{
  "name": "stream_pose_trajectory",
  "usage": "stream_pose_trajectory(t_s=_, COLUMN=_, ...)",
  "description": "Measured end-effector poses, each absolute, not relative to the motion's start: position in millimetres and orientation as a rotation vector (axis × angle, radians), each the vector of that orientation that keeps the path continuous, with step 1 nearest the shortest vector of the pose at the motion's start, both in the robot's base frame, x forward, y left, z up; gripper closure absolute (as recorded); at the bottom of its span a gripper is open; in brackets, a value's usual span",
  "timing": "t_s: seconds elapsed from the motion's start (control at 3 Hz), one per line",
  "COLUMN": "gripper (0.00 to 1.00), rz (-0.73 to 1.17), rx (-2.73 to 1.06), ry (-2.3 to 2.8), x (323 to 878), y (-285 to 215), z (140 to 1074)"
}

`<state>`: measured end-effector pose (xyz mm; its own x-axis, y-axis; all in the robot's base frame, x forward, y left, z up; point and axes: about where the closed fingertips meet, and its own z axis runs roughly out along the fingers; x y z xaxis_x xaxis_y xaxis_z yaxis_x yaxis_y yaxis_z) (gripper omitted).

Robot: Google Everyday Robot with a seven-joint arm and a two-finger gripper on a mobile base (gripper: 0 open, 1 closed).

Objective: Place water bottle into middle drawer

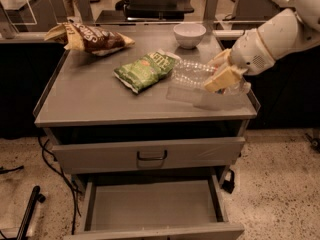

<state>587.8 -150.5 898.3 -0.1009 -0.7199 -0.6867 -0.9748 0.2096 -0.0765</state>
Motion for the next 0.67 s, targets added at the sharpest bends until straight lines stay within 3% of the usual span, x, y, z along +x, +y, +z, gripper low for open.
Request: stream_pose_trajectory(t_s=0.67, gripper=1.0, rz=0.532, rx=-1.639, ry=1.789, x=575.6, y=-151.1, z=912.3)
